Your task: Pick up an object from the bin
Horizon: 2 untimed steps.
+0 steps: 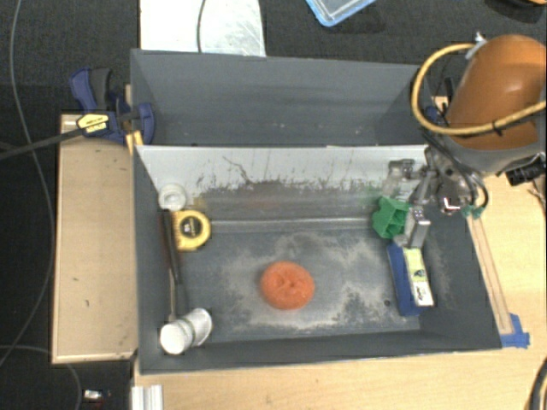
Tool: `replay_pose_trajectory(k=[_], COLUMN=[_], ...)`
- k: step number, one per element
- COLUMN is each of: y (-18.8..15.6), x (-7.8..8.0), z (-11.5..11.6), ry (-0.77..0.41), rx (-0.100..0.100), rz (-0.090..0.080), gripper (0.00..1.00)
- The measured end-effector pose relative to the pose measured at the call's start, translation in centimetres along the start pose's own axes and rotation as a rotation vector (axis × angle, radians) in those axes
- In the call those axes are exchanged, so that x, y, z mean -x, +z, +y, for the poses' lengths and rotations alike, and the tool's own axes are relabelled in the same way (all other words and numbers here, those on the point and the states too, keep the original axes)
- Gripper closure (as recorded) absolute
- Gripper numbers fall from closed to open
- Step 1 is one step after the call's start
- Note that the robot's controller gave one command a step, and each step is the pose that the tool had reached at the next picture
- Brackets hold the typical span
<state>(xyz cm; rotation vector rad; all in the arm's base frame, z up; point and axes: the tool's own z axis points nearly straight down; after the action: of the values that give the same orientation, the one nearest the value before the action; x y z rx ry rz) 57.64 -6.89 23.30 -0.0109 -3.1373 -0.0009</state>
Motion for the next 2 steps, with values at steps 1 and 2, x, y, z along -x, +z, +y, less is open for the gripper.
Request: replay_pose_trajectory(k=[1, 2], y=[-0.5, 3.7], x=[0.1, -2.7], z=[0.1, 6.6], ry=[-0.003, 0.015], rx=[-0.001, 0.0], rz=[-0.008, -0.009], gripper=[0.0, 0.0])
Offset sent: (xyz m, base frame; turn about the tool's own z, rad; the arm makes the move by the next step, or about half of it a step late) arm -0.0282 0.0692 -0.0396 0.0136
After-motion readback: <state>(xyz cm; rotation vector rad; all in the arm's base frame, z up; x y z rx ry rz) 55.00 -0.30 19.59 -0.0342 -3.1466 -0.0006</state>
